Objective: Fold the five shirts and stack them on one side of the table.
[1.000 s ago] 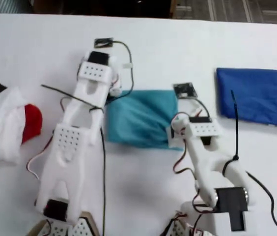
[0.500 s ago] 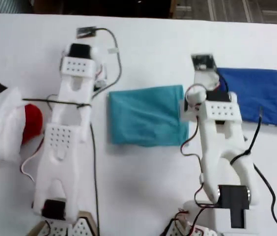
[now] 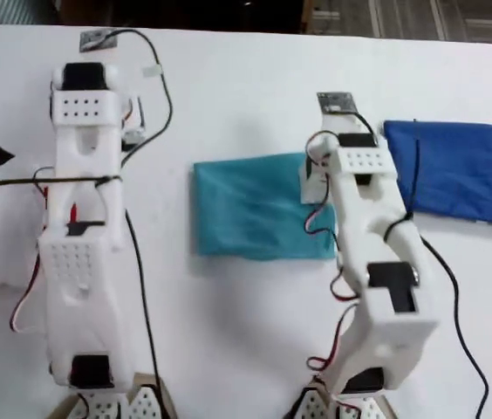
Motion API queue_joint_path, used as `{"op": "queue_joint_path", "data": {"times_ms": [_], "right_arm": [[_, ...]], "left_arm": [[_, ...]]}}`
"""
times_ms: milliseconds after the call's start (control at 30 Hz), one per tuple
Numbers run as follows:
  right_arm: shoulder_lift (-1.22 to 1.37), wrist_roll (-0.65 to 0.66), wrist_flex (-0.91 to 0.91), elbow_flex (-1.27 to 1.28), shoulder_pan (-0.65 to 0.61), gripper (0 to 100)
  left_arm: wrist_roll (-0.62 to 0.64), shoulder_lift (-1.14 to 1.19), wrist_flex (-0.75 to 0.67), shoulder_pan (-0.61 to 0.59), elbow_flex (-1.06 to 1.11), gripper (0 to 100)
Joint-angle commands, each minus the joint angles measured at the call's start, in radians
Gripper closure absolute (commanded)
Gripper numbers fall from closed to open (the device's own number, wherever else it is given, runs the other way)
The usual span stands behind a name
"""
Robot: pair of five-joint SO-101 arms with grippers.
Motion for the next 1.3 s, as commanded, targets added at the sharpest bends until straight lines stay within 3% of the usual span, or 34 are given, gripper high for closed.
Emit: {"op": "queue_joint_path", "data": {"times_ms": [0,367,567,667,833,1067,1267], "right_arm": [[0.074,-0.011,0.064,-0.126,-0.041,75.5],[0.341,-0.012,0.225,-0.353,-0.09,76.2],[0.435,-0.003,0.328,-0.486,-0.09,99.1],[0.455,-0.002,0.372,-0.528,-0.082,98.0],[0.364,0.002,0.395,-0.58,-0.004,97.7],[0.153,0.212,0.395,-0.661,0.156,97.8],[0.102,0.307,0.397,-0.718,0.249,97.8]], "left_arm": [[-0.012,-0.155,0.015,-0.014,0.071,97],[-0.014,-0.23,0.014,-0.106,0.15,97],[-0.014,-0.23,0.014,-0.137,0.156,97],[-0.014,-0.23,0.014,-0.141,0.156,97],[-0.043,-0.23,0.015,-0.147,0.159,97],[-0.044,-0.23,0.015,-0.172,0.157,97],[-0.044,-0.227,0.012,-0.172,0.151,97]]}}
